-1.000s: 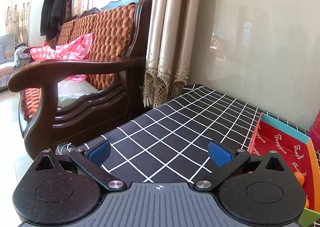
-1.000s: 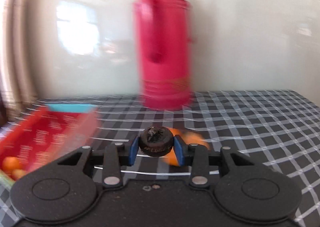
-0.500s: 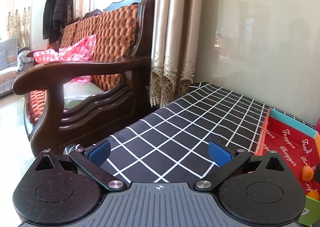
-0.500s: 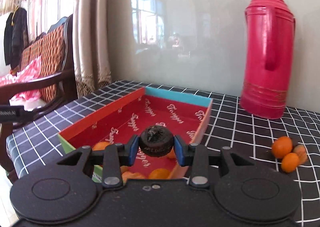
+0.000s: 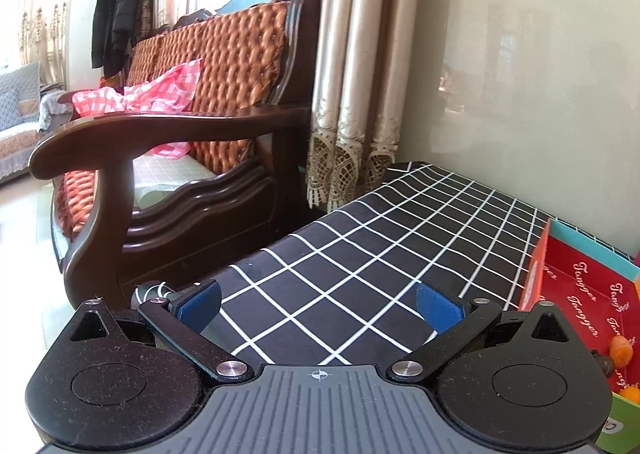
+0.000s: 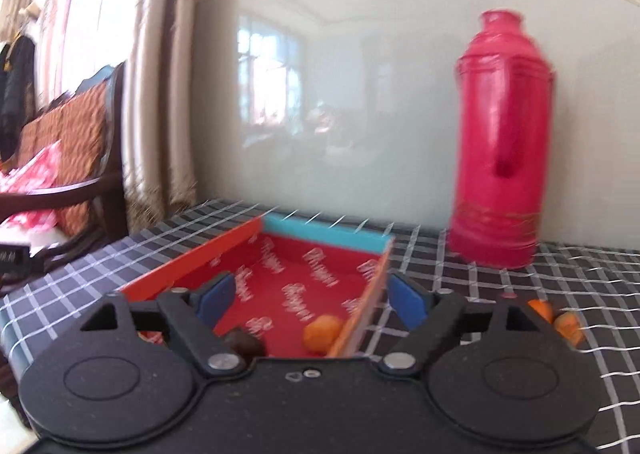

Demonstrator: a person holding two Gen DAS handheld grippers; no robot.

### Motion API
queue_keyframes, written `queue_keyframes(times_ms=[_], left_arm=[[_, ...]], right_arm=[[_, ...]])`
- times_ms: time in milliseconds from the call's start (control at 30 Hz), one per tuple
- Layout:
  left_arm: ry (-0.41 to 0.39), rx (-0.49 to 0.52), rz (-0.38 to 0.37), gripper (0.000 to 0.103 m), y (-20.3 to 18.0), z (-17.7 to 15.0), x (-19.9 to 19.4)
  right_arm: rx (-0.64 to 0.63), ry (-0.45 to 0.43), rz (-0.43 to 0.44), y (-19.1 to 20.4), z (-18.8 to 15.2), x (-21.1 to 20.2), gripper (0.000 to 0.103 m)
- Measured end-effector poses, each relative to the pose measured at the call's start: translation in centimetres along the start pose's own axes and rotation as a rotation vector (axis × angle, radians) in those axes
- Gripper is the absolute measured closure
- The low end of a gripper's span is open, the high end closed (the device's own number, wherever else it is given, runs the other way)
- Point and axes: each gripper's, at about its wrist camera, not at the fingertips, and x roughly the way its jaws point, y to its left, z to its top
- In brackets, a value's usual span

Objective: Organize fruits
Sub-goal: 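Carry the dark fruit with the right tool over the box and release it, then move the left tool to the remaining fruits and grasp a small orange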

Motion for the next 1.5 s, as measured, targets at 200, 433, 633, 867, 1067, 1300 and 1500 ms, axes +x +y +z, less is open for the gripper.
queue_keyframes(times_ms=[200,433,633,867,1067,1300,1500], left_arm=[[-0.018,0.027,-0.032,0.000,-2.0,-0.2,-1.0],[-0.096,0.112,-0.146,0.000,-6.9,-0.8,-3.7],[-0.165,0.219,-0.320,0.000,-12.8,-2.4,-6.9],[-0.180,0.358,-0.531,0.000,-20.6,-5.3,-10.0],[-0.142,0.507,-0.668,0.001,-27.8,-8.3,-11.4],[-0.070,0.601,-0.734,0.016,-33.7,-11.3,-11.7],[0.006,0.617,-0.755,0.039,-35.9,-12.2,-10.6]], right_arm=[[0.001,-0.092,-0.213,-2.8,0.6,-1.7,0.006],[0.037,-0.084,-0.547,-7.8,-0.2,-3.1,0.006],[0.093,-0.058,-0.810,-13.2,-1.7,-4.7,0.006],[0.154,-0.030,-0.992,-18.1,-3.0,-6.8,0.006],[0.190,-0.043,-1.019,-20.3,-3.4,-8.3,0.006],[0.216,-0.047,-1.055,-22.0,-3.8,-9.9,0.006],[0.262,-0.054,-1.063,-23.4,-4.2,-11.1,0.006]])
